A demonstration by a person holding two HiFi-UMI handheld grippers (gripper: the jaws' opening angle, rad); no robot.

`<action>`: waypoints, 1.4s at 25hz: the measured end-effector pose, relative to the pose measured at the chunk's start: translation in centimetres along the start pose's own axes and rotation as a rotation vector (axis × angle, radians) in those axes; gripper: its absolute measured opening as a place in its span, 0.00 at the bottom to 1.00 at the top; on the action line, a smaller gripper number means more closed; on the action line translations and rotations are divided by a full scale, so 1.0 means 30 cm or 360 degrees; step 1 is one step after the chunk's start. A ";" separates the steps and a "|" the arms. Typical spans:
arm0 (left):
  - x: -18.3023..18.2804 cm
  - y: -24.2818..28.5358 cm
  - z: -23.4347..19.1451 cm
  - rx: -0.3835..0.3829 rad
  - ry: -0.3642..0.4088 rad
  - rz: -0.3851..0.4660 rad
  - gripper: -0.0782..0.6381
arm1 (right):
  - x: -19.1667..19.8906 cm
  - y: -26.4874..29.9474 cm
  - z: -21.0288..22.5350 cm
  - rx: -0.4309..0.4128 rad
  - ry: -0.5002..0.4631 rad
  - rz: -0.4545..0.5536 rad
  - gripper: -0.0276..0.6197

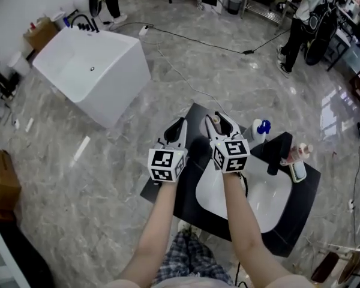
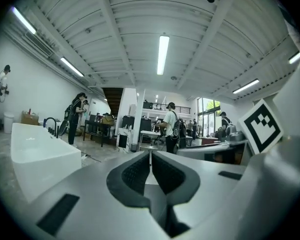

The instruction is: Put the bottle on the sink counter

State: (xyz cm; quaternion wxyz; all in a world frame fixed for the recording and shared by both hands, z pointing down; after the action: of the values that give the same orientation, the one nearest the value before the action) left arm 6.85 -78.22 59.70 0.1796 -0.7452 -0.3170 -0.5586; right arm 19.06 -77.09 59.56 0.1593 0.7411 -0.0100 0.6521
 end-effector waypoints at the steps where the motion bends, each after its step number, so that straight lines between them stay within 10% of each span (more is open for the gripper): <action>1: 0.022 0.029 -0.026 -0.0008 -0.0005 -0.0006 0.16 | 0.027 0.046 0.007 -0.0001 -0.0009 -0.0010 0.26; 20: 0.305 0.172 -0.148 -0.0058 -0.0038 -0.0131 0.16 | 0.361 0.303 0.059 0.0018 -0.0092 -0.0182 0.27; 26: 0.314 0.161 -0.158 -0.0076 -0.0056 -0.0111 0.16 | 0.386 0.262 0.070 0.0012 0.0052 -0.0152 0.60; 35: 0.288 0.112 -0.156 -0.0090 -0.0046 -0.0125 0.16 | 0.346 0.192 0.043 0.0002 0.0022 -0.0145 0.64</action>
State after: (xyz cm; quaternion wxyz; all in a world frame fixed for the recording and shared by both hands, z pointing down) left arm 7.25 -81.26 69.62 0.1318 -0.7448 -0.3327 -0.5632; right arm 20.56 -80.89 70.78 0.1882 0.7364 0.0252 0.6493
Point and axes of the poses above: the fingertips, and each gripper's own axes: y forward along the fingers, z to its right, x out of its underside, the point moved 3 cm from there along -y, backward along the fingers, and after that the axes turned 10 degrees about -y, right-handed, at the moved point
